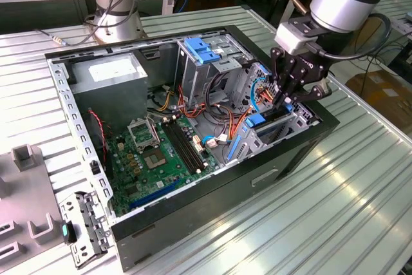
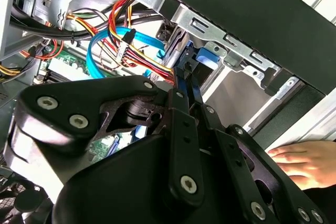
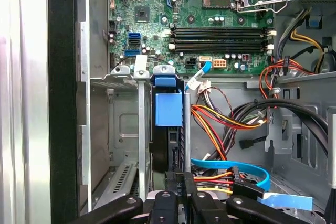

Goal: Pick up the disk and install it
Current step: 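Insert the first disk wire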

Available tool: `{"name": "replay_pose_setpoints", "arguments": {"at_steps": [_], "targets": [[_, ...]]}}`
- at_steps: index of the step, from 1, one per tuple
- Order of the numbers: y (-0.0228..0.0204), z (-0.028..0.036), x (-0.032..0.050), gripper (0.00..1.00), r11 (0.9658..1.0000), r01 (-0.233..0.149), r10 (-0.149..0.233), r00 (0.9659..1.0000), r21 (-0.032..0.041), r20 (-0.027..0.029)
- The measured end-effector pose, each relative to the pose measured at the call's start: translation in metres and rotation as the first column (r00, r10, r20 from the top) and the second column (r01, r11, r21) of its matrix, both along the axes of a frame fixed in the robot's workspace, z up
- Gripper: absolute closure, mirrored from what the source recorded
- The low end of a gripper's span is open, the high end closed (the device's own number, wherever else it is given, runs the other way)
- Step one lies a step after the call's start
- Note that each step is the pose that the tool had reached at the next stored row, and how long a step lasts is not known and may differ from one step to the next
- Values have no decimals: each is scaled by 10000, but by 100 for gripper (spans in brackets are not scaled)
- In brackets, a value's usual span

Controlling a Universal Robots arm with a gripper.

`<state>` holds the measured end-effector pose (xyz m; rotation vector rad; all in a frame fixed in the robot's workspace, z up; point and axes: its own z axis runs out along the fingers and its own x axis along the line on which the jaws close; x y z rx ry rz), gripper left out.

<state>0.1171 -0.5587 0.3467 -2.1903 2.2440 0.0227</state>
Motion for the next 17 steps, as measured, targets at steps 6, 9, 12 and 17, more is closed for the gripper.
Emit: {"name": "replay_pose_setpoints", "arguments": {"at_steps": [6,9,12,17], "targets": [[-4,-25,-7,84,10000,12,-12,10000,4,0],[-4,-27,-7,84,10000,12,-12,10000,6,1],[-4,-28,-10,84,10000,12,-12,10000,8,0],[-4,45,-11,89,10000,12,-12,10000,6,0]]}}
